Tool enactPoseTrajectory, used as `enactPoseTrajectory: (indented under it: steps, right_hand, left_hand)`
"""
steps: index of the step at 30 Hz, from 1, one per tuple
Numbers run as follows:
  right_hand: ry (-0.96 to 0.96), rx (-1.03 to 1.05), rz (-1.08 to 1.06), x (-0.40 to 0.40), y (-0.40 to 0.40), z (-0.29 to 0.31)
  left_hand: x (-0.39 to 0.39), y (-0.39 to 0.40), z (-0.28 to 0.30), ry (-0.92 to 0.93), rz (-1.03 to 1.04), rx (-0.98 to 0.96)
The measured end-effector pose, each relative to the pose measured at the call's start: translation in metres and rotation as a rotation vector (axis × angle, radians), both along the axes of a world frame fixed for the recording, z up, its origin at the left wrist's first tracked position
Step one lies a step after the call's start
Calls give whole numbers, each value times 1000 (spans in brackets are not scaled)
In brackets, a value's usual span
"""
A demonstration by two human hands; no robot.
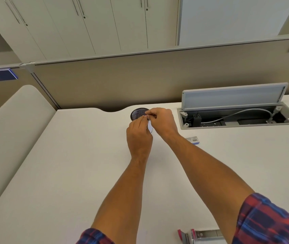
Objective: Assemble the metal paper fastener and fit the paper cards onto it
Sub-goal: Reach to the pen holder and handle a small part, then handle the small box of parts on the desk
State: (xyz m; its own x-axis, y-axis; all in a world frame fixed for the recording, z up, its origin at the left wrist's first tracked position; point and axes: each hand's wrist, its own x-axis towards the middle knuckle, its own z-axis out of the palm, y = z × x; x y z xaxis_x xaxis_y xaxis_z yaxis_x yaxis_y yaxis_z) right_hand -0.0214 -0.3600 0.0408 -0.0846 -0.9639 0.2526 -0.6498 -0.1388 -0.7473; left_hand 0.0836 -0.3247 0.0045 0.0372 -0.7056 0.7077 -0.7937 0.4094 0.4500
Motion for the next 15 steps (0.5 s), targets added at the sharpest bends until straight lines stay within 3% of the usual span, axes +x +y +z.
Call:
enactPoseTrajectory:
  steps: [6,15]
  right_hand:
    - [15,-73,-20,-37,23,-8]
    - [10,65,-141,-105,49,-43]
  left_hand:
    - [-26,12,1,-30,1,14]
    - [-84,29,-20,-77,-146,235]
